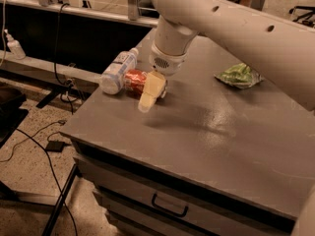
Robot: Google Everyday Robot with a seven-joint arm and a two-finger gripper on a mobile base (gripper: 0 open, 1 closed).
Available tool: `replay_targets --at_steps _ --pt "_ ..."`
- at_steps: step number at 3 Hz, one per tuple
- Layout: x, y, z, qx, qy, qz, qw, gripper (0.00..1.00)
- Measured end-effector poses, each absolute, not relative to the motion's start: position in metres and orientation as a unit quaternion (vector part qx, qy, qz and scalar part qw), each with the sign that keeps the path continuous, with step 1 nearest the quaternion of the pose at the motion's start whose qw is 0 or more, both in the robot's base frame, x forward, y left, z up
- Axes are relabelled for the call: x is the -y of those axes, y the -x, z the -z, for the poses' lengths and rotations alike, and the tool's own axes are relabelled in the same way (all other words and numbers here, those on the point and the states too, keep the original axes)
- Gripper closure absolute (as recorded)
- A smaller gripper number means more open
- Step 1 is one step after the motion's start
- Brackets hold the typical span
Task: Move coke can near blue plastic bottle
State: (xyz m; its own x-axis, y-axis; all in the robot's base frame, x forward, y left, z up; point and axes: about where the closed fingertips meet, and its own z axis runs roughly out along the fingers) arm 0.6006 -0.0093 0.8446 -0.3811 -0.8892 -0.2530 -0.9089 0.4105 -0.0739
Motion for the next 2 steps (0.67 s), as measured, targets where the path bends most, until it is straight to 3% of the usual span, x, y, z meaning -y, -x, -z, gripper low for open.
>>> replay_targets --at_steps 1,2 --pt "0.019 -0.604 -0.856 -0.824 0.553 -0.043 0.117 0.0" --pt "0.059 -0.632 -0.895 -0.805 0.575 -0.061 0.135 0.0"
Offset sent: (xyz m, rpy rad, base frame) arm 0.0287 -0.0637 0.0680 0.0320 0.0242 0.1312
